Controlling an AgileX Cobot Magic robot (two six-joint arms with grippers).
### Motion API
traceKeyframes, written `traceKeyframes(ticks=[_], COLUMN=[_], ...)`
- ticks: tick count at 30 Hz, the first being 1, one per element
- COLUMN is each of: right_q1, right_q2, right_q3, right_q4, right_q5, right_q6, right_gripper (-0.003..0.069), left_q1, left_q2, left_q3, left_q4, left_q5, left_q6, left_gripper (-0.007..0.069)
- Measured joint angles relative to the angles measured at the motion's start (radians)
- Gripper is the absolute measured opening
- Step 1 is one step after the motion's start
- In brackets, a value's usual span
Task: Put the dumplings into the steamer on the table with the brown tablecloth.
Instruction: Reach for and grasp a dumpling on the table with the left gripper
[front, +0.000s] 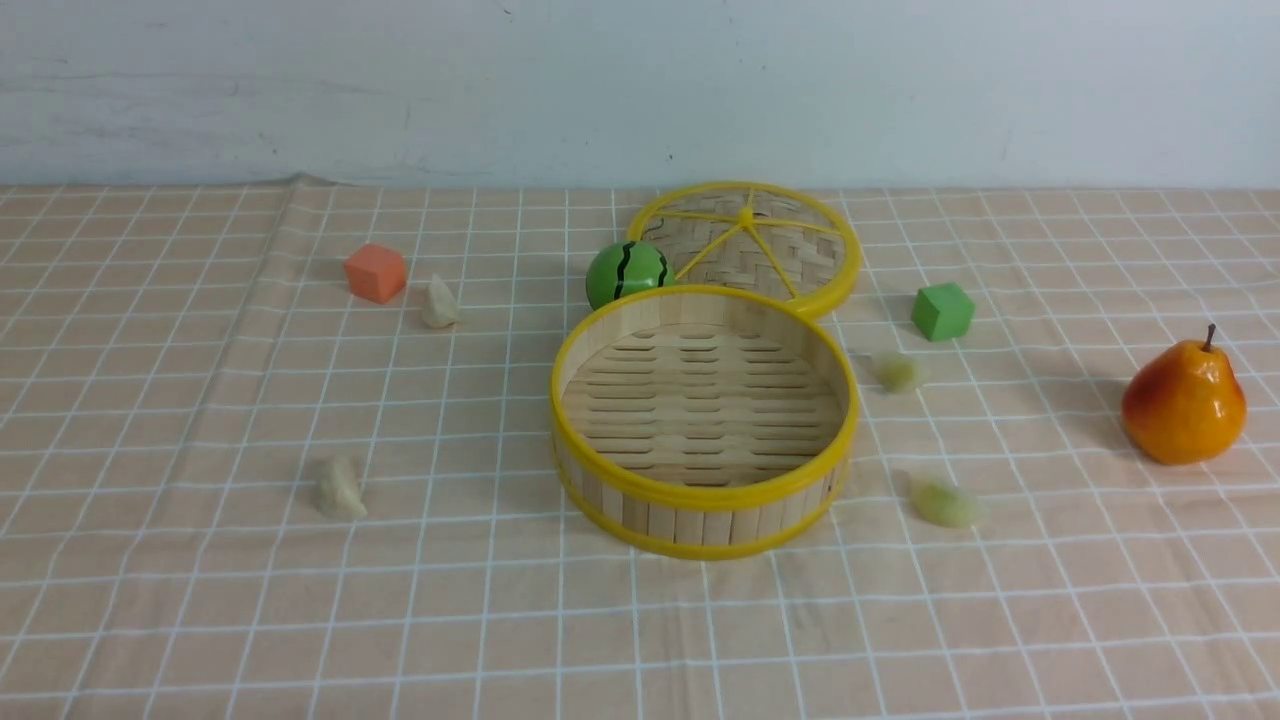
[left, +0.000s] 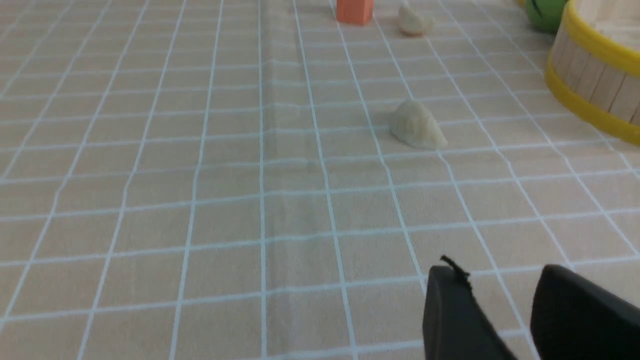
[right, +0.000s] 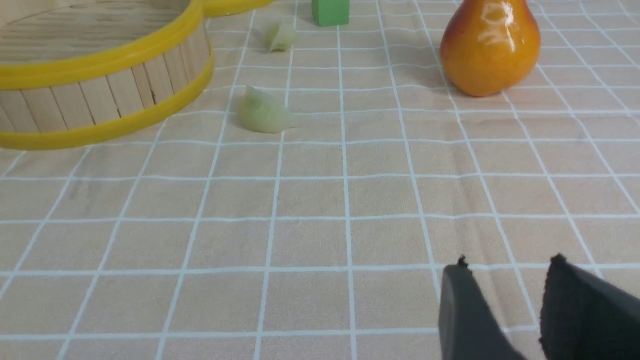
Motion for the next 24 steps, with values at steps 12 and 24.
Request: traceKeyframes(ticks=[12, 24], right_q1=[0.000, 0.000], right_q2=[0.000, 0.000], right_q3=[0.010, 0.010], right_q4=[-0.054, -0.056], right_q5=[-0.552, -0.904], right_q6=[0.001, 0.428], right_gripper=[0.0239, 0.0239], left_q1=[0.000, 0.000], left_q2=[0.000, 0.000], left_q3=[0.000, -0.001], left_q4=[0.050, 0.015], left_q5=[-0.437, -0.763], left_q6=[0.002, -0.430], left_gripper=[0.0238, 0.0237])
